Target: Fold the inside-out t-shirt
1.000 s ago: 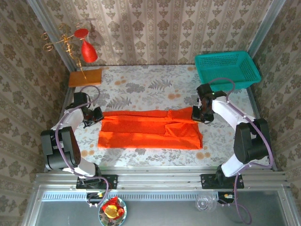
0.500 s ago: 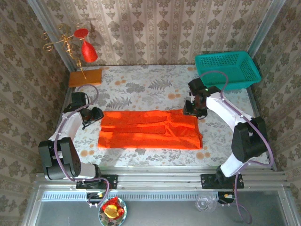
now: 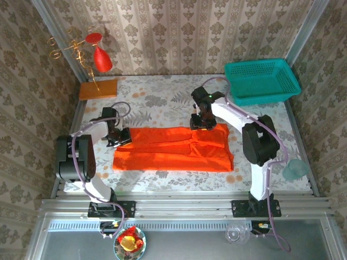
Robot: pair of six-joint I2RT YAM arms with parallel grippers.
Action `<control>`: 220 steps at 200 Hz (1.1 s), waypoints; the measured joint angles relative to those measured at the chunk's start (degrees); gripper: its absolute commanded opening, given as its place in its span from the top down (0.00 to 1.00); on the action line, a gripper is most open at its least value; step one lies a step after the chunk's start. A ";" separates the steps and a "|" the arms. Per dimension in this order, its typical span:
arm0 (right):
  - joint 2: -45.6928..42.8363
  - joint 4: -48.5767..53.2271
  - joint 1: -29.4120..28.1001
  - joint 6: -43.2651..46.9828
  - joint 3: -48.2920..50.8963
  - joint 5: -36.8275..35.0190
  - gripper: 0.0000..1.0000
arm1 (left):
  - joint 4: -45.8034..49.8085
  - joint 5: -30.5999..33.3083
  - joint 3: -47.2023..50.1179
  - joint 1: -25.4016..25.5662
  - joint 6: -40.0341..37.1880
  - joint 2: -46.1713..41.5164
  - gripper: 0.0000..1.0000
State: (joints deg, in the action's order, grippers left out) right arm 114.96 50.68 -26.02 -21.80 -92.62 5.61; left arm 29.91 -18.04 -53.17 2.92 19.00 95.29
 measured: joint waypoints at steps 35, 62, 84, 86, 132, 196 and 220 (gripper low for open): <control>4.76 1.14 -0.13 1.22 -3.93 0.00 0.60 | -0.26 -0.20 0.26 0.02 -0.11 0.04 0.87; 6.32 1.86 -0.39 2.27 -4.90 -0.13 0.86 | -0.39 -0.46 0.26 1.01 -0.11 -3.06 0.85; 6.27 3.06 -1.05 2.38 -4.92 -0.72 0.99 | -0.42 -1.42 -0.15 3.02 -0.09 -5.64 0.85; 6.25 3.17 -1.16 2.21 -4.92 -0.79 0.99 | -0.44 -1.55 -0.22 3.30 -0.09 -5.81 0.85; -1.95 4.83 -4.37 0.22 1.86 -2.45 1.00 | -4.04 -4.33 -2.47 12.63 1.95 -6.78 0.84; -19.39 4.83 -14.36 -11.65 18.93 -4.09 0.62 | -13.73 -7.72 -11.37 26.01 8.48 4.26 0.78; -23.52 4.72 -14.97 -14.49 21.86 -5.11 0.56 | -14.05 -9.49 -18.38 30.64 8.66 11.34 0.77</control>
State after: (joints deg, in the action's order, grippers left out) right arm 91.44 55.40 -40.99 -36.29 -70.76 0.49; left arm 15.86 -27.53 -71.55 33.56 27.66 106.63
